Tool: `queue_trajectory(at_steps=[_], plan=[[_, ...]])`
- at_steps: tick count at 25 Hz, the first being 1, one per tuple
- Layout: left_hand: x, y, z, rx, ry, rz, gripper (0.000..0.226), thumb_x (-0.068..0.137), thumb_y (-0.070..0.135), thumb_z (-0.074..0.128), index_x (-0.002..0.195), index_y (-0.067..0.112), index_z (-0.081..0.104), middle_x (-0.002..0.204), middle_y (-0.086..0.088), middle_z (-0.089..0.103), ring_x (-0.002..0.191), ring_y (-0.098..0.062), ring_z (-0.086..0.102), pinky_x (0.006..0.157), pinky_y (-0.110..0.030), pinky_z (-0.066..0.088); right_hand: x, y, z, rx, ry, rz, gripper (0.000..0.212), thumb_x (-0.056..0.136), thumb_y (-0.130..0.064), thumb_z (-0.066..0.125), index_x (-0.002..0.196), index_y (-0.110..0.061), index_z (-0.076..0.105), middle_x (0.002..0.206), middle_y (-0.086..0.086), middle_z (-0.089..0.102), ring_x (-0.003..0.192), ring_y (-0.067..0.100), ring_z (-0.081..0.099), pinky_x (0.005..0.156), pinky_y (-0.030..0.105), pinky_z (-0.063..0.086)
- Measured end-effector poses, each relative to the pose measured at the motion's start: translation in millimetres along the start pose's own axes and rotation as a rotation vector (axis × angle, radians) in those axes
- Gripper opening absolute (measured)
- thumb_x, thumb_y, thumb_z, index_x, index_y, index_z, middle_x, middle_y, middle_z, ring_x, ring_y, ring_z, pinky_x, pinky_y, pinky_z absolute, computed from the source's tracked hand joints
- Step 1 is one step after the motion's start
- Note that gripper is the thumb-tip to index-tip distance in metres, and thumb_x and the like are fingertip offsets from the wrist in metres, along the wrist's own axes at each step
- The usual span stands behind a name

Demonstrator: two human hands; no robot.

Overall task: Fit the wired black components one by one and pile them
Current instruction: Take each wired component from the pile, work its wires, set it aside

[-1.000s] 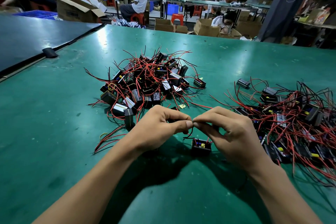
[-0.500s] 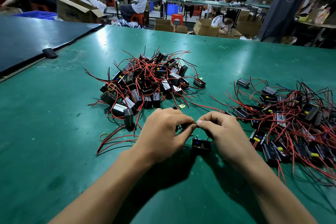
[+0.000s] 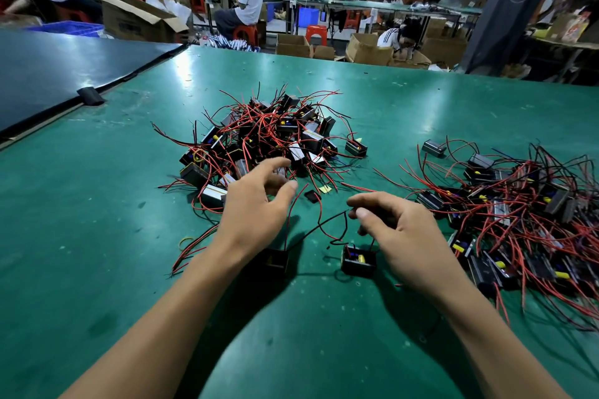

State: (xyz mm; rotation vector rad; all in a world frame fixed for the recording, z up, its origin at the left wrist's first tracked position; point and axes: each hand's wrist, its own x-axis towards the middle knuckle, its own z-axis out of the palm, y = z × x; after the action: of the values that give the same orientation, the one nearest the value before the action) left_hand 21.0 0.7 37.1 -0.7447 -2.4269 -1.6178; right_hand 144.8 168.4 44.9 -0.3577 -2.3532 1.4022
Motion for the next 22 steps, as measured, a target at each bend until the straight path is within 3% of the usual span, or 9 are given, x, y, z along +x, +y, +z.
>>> queue_trajectory(at_steps=[2,6,10,14,18,20,22], plan=[[-0.6,-2.3,2.0,-0.048,-0.148,-0.018,0.021,0.093,0.022,0.064,0.114,0.022,0.068,0.089,0.007,0.074,0.08,-0.005,0.069,0.074,-0.019,0.052,-0.8,1.7,1.4,-0.025,-0.015,-0.027,0.017,0.092,-0.012,0.07,0.102,-0.024,0.075,0.092,-0.013,0.076,0.088,0.002,0.069,0.082,0.012,0.05],[-5.0,0.2,6.2,-0.176,-0.283,-0.01,0.013,0.093,0.01,0.063,0.099,0.014,0.074,0.08,0.0,0.075,0.072,-0.011,0.071,0.071,-0.019,0.052,-4.6,0.9,8.0,-0.053,-0.012,-0.054,0.012,0.086,-0.023,0.077,0.094,-0.032,0.077,0.092,-0.001,0.071,0.083,0.003,0.064,0.065,0.002,0.045],[-11.2,5.7,12.3,-0.224,-0.28,-0.038,0.016,0.091,0.007,0.063,0.095,0.019,0.074,0.077,-0.002,0.074,0.065,-0.018,0.069,0.066,-0.028,0.056,-4.7,4.2,12.2,-0.186,-0.056,-0.055,0.014,0.081,-0.041,0.076,0.089,-0.051,0.071,0.088,0.001,0.051,0.082,0.007,0.053,0.074,0.012,0.038],[-15.5,9.6,16.6,-0.152,-0.212,-0.011,0.018,0.088,0.008,0.064,0.091,0.021,0.076,0.073,-0.003,0.073,0.064,-0.012,0.061,0.065,-0.032,0.052,-7.0,3.4,16.4,-0.206,-0.058,-0.09,0.017,0.078,-0.042,0.079,0.082,-0.051,0.066,0.09,-0.005,0.059,0.092,0.013,0.055,0.086,0.031,0.044],[-15.4,11.0,16.6,-0.178,-0.205,-0.004,0.014,0.088,0.011,0.066,0.089,0.021,0.076,0.071,-0.009,0.07,0.06,-0.016,0.053,0.057,-0.032,0.045,-6.8,5.2,22.7,-0.226,-0.035,-0.167,0.025,0.082,-0.03,0.079,0.081,-0.048,0.062,0.083,-0.021,0.061,0.085,-0.006,0.055,0.086,0.033,0.042],[-14.5,11.7,15.1,-0.231,-0.212,-0.026,0.013,0.088,0.01,0.067,0.09,0.019,0.076,0.074,-0.005,0.072,0.06,-0.02,0.058,0.059,-0.032,0.048,-5.4,7.9,22.3,-0.204,-0.007,-0.159,0.019,0.086,-0.03,0.076,0.084,-0.046,0.065,0.086,-0.017,0.067,0.086,-0.004,0.058,0.088,0.029,0.04],[-13.5,11.5,13.9,-0.288,-0.214,-0.063,0.013,0.089,0.008,0.067,0.092,0.016,0.077,0.075,-0.001,0.073,0.058,-0.009,0.059,0.057,-0.021,0.047,-4.5,9.9,20.6,-0.179,0.009,-0.139,0.015,0.089,-0.031,0.073,0.087,-0.045,0.068,0.089,-0.009,0.071,0.089,-0.001,0.06,0.086,0.023,0.04]])
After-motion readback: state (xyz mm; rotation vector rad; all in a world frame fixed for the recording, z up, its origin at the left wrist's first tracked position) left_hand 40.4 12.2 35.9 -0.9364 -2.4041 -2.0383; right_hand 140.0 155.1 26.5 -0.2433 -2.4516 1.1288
